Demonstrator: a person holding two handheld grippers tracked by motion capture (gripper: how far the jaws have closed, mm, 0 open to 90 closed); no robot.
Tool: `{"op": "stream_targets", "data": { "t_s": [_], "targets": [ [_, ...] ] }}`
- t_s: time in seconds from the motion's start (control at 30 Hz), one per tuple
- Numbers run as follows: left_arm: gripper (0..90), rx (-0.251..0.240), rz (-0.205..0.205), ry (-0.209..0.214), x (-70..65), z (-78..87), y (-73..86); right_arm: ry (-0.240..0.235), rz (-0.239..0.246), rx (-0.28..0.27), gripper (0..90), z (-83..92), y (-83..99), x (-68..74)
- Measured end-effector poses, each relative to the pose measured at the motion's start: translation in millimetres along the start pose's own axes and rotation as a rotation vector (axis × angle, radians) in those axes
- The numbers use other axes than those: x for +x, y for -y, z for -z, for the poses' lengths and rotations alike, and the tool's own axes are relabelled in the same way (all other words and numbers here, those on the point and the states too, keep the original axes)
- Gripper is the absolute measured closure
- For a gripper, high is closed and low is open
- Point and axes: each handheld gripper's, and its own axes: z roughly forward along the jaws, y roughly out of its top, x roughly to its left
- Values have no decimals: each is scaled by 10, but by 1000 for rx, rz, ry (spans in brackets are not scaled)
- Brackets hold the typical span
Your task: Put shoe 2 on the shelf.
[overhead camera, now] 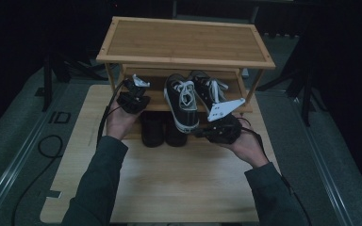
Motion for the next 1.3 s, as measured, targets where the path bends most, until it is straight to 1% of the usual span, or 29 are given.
{"op": "stream_targets", "data": {
  "t_s": [0.03, 0.23, 0.53, 0.57, 0.63, 0.67, 0.7, 0.73, 0.87, 0.93, 0.97, 1.0, 1.13, 1.2, 1.23, 1.3],
  "targets": [
    [900, 4, -5, -2, 1, 3, 0, -3, 6, -2, 900, -17, -11, -2],
    [900, 0, 2, -2, -4, -1, 0, -31, 6, -20, 900, -61, -18, -37],
    [900, 0, 2, 1, -1, -1, 0, -41, 11, -29, 900, -99, -21, -69],
    [900, -2, 5, 6, 3, -2, 2, -39, 8, -31, 900, -104, -22, -74],
    [900, -1, 2, 9, 11, 1, 7, -3, 3, -22, 900, -134, -22, -93],
    [900, -1, -2, 7, 17, 3, 7, 9, -8, -26, 900, -151, -18, -115],
    [900, -5, 5, 12, 18, 1, 8, -7, -21, -35, 900, -160, -17, -140],
    [900, -6, 5, 15, 21, 0, 10, -14, -23, -41, 900, -169, -18, -148],
    [900, -8, 4, 17, 21, 1, 11, 0, -21, -46, 900, -204, -30, -146],
    [900, -10, 4, 13, 17, 1, 14, 33, -32, -43, 900, -230, -29, -166],
    [900, -12, 14, 15, 15, -1, 17, 25, -45, -50, 900, -242, -26, -186],
    [900, -9, 6, 18, 29, 3, 18, 16, -51, -56, 900, -249, -26, -195],
    [900, -10, 11, 21, 26, 2, 20, 17, -51, -58, 900, -253, -28, -192],
    [900, -10, 3, 16, 27, 2, 18, 17, -48, -61, 900, -258, -30, -193],
    [900, -13, 11, 15, 19, 0, 18, 16, -48, -64, 900, -263, -31, -192],
    [900, -13, 14, 15, 13, -1, 17, 16, -49, -67, 900, -271, -32, -188]
  ]
}}
